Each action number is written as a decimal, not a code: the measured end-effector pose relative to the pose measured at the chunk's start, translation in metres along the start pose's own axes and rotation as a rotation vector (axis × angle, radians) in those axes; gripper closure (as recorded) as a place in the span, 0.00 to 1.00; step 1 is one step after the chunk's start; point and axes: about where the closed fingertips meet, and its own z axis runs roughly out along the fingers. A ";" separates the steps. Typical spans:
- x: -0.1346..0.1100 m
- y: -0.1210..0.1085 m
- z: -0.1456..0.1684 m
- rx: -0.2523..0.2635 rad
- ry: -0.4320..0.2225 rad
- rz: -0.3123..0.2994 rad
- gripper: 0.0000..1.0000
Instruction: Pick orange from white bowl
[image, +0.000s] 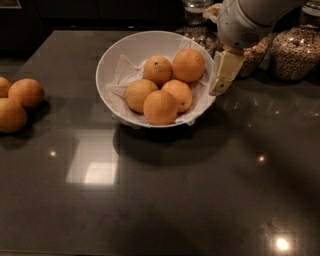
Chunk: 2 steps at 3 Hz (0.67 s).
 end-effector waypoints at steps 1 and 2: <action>0.000 -0.010 0.010 0.005 -0.007 -0.024 0.04; 0.000 -0.021 0.018 0.019 -0.036 -0.048 0.05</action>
Offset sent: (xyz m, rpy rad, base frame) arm 0.0447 0.0066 -0.0050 0.0300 -0.0592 0.0881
